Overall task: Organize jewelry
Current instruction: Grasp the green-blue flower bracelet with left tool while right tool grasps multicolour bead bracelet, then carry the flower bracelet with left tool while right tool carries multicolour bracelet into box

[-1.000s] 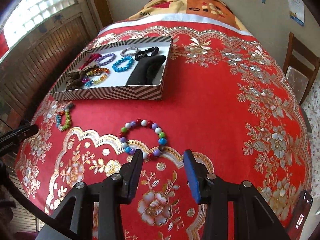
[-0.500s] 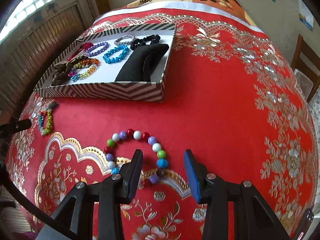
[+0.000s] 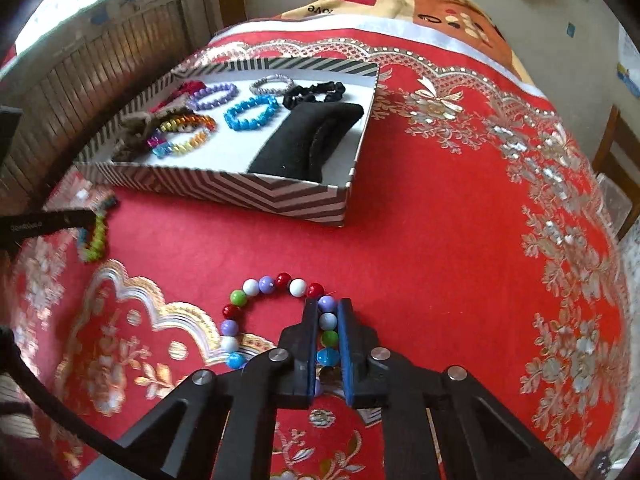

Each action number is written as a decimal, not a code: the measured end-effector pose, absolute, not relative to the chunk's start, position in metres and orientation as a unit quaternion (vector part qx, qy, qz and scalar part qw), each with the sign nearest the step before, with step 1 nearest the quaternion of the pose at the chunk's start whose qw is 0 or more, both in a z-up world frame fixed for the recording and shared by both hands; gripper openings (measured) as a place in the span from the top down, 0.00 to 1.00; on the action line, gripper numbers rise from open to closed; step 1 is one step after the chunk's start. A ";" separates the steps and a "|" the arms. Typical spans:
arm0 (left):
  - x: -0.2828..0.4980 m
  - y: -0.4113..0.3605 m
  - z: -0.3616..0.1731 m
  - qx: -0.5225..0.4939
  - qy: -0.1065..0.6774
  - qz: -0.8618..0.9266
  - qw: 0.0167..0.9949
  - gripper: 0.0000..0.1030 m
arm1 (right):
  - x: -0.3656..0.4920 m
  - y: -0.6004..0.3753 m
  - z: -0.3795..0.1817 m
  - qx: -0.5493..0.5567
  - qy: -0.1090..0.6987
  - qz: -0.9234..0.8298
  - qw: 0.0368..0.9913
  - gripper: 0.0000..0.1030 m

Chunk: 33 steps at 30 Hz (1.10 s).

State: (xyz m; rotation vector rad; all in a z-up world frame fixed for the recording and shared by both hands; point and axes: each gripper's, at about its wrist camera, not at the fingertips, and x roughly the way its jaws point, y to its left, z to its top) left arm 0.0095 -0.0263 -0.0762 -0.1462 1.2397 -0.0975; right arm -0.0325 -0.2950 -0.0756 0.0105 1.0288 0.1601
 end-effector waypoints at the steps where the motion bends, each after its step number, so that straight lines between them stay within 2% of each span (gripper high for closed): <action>1: 0.008 -0.026 -0.072 -0.073 0.580 -0.047 0.810 0.89 | -0.034 -0.296 -0.071 0.012 0.488 0.079 0.869 0.92; 12: -0.015 -0.032 -0.015 -0.084 0.538 -0.071 0.836 0.89 | -0.048 -0.288 -0.013 0.029 0.432 0.113 0.894 0.92; 23: -0.018 -0.040 0.036 -0.063 0.488 -0.075 0.867 0.89 | -0.053 -0.286 0.022 0.027 0.398 0.130 0.908 0.92; 33: -0.006 -0.059 0.061 -0.038 0.462 -0.093 0.881 0.89 | -0.048 -0.283 0.040 0.018 0.383 0.135 0.914 0.92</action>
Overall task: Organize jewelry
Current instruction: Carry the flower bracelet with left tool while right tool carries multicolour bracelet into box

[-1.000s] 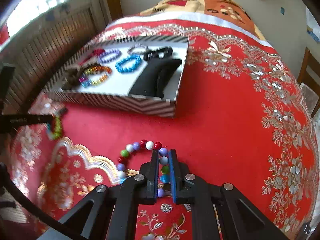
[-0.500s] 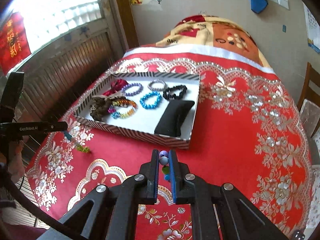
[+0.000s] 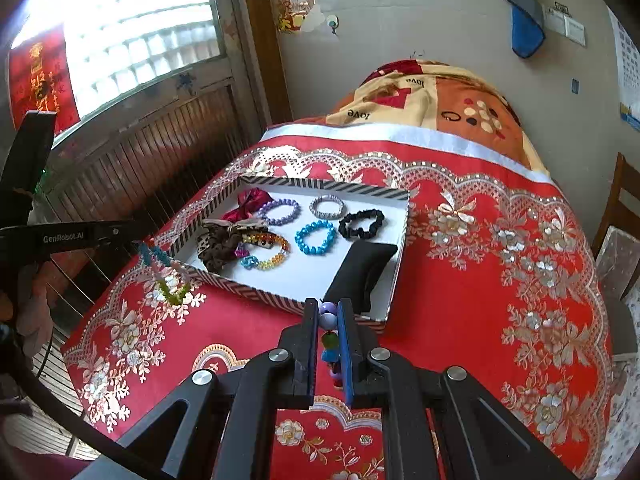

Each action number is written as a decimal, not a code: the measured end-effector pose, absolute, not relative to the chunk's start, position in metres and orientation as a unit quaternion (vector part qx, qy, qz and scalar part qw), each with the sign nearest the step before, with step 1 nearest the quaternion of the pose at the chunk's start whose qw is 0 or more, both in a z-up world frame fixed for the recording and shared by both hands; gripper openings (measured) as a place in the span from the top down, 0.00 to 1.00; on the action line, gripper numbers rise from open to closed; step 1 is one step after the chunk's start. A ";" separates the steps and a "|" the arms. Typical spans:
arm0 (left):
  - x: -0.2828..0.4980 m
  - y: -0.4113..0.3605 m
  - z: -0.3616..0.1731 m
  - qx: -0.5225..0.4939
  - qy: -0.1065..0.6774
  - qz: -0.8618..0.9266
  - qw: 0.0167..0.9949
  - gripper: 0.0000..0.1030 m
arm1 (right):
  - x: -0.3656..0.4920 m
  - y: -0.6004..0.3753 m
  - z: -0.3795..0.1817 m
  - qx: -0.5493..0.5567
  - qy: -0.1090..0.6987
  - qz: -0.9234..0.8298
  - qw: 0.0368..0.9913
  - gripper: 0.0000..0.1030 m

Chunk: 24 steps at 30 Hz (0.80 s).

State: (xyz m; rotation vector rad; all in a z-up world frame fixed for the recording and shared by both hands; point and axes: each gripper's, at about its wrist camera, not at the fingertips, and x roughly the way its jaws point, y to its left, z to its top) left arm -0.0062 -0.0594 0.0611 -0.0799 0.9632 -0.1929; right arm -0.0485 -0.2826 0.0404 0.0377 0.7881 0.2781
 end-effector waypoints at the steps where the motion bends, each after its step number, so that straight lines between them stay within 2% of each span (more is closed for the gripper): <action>1: -0.005 -0.061 0.063 -0.037 0.461 -0.094 0.882 0.89 | -0.047 -0.283 0.042 0.018 0.382 0.135 0.914 0.92; 24: 0.048 -0.105 0.054 -0.005 0.470 -0.121 0.874 0.89 | -0.002 -0.274 0.038 0.026 0.397 0.132 0.908 0.92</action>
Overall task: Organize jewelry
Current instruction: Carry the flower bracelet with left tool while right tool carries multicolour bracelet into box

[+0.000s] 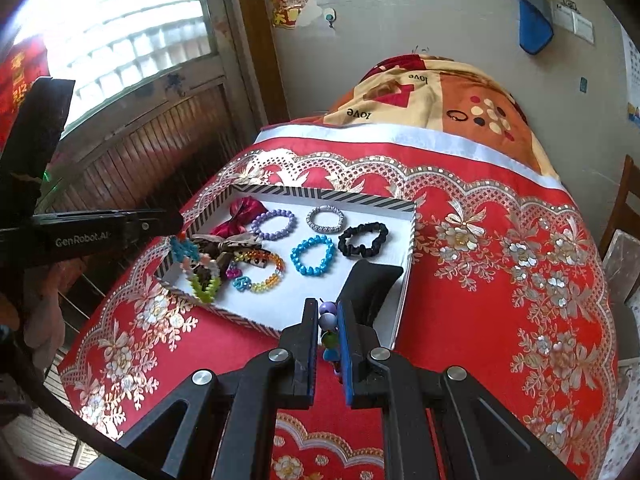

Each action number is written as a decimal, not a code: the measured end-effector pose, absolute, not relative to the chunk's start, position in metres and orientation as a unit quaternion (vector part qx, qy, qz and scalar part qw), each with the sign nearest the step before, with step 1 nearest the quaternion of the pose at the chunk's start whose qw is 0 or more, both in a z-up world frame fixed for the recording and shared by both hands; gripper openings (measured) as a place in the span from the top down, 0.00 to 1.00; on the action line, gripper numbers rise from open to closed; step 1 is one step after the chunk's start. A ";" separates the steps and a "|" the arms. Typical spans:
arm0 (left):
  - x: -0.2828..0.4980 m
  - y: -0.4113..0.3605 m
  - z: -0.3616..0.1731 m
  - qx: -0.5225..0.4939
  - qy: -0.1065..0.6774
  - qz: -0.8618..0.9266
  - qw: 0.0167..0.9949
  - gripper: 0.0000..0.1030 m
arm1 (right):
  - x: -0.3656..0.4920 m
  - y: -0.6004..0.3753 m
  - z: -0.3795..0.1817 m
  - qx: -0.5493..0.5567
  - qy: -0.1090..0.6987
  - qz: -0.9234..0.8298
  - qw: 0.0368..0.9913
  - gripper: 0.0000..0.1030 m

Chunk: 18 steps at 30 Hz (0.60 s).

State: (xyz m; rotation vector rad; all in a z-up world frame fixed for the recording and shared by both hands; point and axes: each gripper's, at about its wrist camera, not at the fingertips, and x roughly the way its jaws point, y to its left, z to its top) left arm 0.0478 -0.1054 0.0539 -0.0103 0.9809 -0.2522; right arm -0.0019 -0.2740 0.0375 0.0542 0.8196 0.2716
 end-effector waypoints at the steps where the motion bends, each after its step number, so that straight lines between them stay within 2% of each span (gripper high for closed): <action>1: 0.050 -0.107 0.052 -0.006 0.471 -0.122 0.873 0.89 | 0.001 -0.273 0.037 0.028 0.399 0.131 0.907 0.92; 9: 0.075 -0.114 0.015 -0.011 0.501 -0.122 0.857 0.89 | 0.025 -0.260 0.030 0.032 0.410 0.140 0.901 0.92; 18: 0.083 -0.072 -0.024 -0.026 0.539 -0.088 0.837 0.89 | 0.060 -0.226 0.020 0.035 0.423 0.173 0.889 0.92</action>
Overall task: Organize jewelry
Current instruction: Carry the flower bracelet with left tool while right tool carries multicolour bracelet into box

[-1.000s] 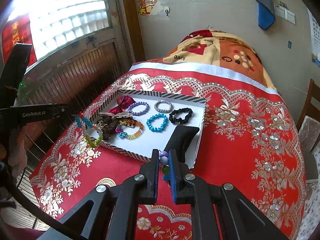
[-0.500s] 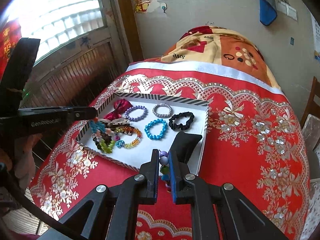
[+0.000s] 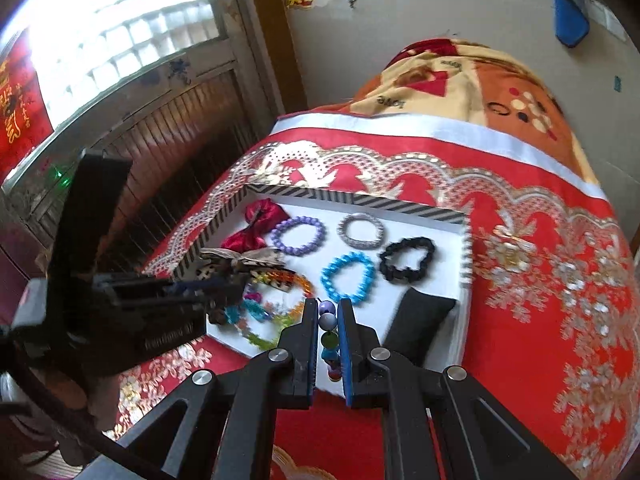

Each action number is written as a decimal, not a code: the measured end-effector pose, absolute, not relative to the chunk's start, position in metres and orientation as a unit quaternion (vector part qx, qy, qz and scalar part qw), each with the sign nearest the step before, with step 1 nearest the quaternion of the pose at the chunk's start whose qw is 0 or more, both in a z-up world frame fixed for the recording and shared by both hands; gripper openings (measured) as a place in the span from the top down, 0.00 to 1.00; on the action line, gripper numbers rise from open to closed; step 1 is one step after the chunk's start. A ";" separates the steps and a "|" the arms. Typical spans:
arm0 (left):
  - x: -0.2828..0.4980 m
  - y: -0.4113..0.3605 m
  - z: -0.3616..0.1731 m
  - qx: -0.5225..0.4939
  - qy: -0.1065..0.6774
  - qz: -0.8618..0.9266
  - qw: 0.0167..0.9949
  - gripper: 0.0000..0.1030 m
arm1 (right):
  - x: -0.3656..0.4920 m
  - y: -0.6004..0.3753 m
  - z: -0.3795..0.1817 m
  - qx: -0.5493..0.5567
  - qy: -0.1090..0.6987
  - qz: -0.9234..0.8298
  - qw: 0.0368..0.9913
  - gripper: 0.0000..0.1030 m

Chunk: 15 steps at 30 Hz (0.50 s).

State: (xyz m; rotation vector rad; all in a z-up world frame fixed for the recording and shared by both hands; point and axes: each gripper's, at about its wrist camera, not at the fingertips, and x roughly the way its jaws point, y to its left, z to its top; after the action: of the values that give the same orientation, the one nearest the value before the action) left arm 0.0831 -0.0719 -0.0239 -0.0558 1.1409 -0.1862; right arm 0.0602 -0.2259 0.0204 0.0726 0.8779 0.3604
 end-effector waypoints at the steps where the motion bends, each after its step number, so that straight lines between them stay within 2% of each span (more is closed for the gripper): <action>1: 0.083 -0.069 -0.026 -0.028 0.541 -0.086 0.836 0.89 | 0.066 -0.221 0.017 0.036 0.426 0.179 0.886 0.92; 10: 0.087 -0.067 -0.043 -0.033 0.556 -0.089 0.826 0.89 | 0.104 -0.223 -0.040 0.041 0.500 0.160 0.850 0.92; 15: 0.094 -0.072 -0.050 -0.032 0.562 -0.094 0.821 0.89 | 0.109 -0.232 -0.055 0.024 0.515 0.134 0.846 0.92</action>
State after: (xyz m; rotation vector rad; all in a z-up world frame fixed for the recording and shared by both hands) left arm 0.0942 -0.0722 -0.0497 -0.0689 1.1952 -0.1992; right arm 0.1094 -0.2320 -0.0554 0.0500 1.0872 0.2819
